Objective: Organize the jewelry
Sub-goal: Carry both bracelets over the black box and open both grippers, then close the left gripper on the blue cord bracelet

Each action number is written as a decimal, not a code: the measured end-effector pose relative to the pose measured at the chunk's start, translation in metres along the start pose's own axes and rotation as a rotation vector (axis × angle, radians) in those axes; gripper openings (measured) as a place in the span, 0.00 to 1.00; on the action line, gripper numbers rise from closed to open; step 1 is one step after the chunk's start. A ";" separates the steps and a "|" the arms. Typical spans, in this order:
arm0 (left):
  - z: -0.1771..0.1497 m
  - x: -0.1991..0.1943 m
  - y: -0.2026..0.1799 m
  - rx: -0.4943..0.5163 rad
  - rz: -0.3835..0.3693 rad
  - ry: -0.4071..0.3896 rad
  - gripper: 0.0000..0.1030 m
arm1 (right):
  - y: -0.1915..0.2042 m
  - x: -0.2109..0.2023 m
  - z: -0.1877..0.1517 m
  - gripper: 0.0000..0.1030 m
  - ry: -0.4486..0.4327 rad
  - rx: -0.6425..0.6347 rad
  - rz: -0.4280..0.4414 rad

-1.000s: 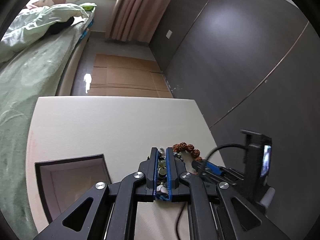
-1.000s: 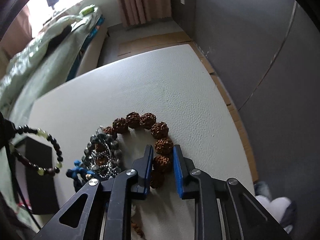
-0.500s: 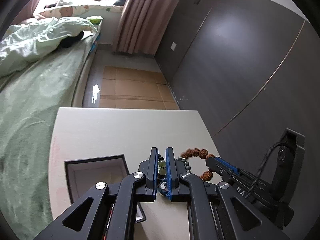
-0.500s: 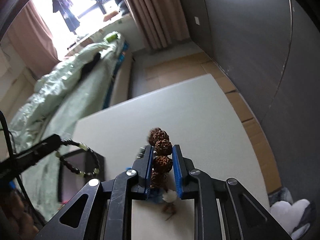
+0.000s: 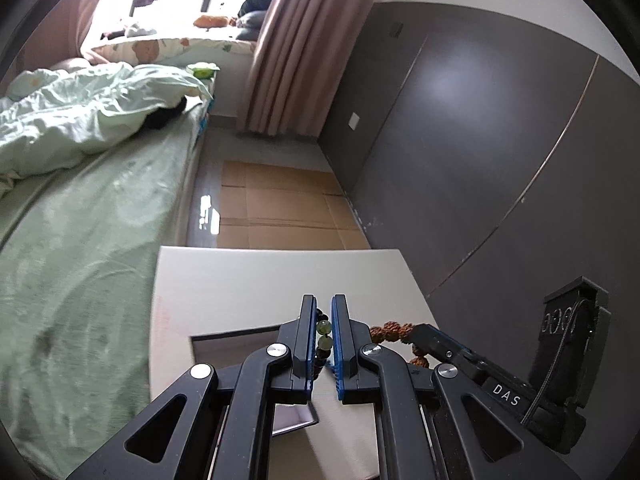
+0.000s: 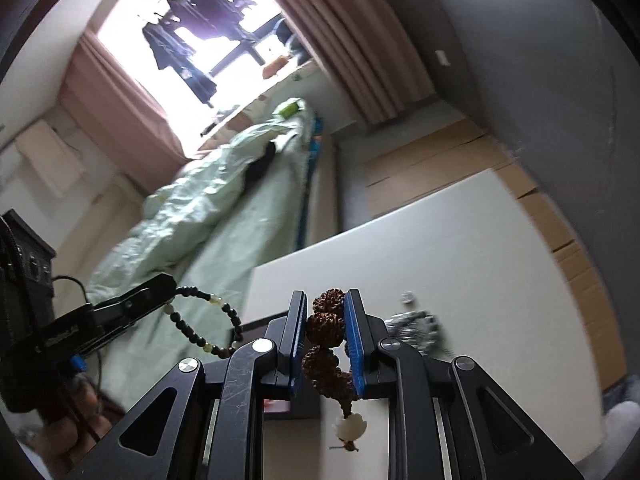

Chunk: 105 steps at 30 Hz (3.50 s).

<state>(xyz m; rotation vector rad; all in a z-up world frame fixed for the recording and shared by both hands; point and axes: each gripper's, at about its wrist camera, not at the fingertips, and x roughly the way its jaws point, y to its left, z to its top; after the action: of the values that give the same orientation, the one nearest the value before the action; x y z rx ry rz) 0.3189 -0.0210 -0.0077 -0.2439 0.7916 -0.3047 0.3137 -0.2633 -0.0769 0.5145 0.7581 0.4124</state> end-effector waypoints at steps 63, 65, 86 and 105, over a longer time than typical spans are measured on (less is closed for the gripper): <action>-0.029 0.054 0.021 0.001 0.070 0.201 0.60 | -0.026 0.024 -0.019 0.47 0.167 0.112 -0.018; -0.030 0.058 0.015 0.010 0.055 0.206 0.60 | -0.034 0.020 -0.019 0.47 0.168 0.117 -0.037; -0.051 0.135 -0.051 0.304 0.019 0.347 0.50 | -0.100 -0.005 -0.018 0.47 0.166 0.254 -0.100; -0.072 0.194 -0.061 0.447 0.041 0.473 0.21 | -0.109 0.003 -0.017 0.47 0.193 0.253 -0.092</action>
<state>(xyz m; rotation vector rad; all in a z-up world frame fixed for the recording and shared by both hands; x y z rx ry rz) 0.3845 -0.1539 -0.1644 0.2761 1.1663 -0.5000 0.3215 -0.3442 -0.1514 0.6797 1.0240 0.2837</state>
